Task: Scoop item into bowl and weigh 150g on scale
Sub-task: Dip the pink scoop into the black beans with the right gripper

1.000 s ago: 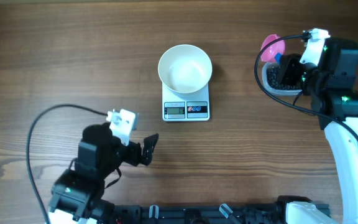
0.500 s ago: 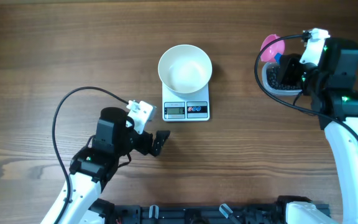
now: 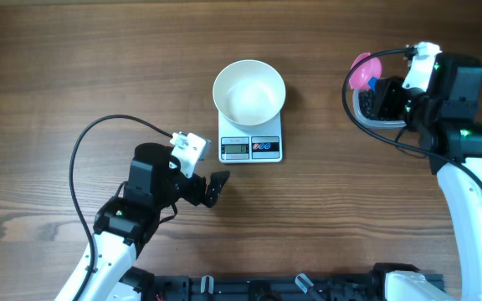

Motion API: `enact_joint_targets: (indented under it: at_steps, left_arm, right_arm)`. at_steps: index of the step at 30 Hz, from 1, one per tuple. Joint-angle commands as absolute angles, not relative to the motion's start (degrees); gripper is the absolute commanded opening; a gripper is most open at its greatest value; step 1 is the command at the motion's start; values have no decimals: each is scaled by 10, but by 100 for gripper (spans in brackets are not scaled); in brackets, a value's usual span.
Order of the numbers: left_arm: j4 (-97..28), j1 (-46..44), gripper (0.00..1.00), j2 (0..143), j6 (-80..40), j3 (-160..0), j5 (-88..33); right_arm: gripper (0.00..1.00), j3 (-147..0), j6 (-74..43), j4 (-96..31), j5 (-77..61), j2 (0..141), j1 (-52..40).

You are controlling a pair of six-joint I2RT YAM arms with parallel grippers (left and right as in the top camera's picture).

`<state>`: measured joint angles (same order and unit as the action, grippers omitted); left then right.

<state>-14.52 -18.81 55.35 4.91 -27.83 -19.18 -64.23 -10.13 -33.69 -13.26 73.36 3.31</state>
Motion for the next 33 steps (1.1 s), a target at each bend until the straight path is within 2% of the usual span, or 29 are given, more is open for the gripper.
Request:
enact_joint_targets:
  at_steps: [1,13,21,27,33]
  left_arm:
    - [-144,-189,100,555,56,-291,-186]
    - [-144,-189,100,555,56,-292,-186]
    - [-144,-189,100,555,56,-292,-186]
    - [-144,-189,100,555,56,-291,-186]
    - [-144,-189,100,555,56,-291,-186]
  right_arm:
    - [4,-655,-83,-342,-128,726,35]
    - [4,-679,-20,-395,-116,724,77]
    - [4,-681,53,-453,37,743,97]
    - [4,-681,91,-425,104,809,97]
    - [4,-681,105,-396,104,898,97]
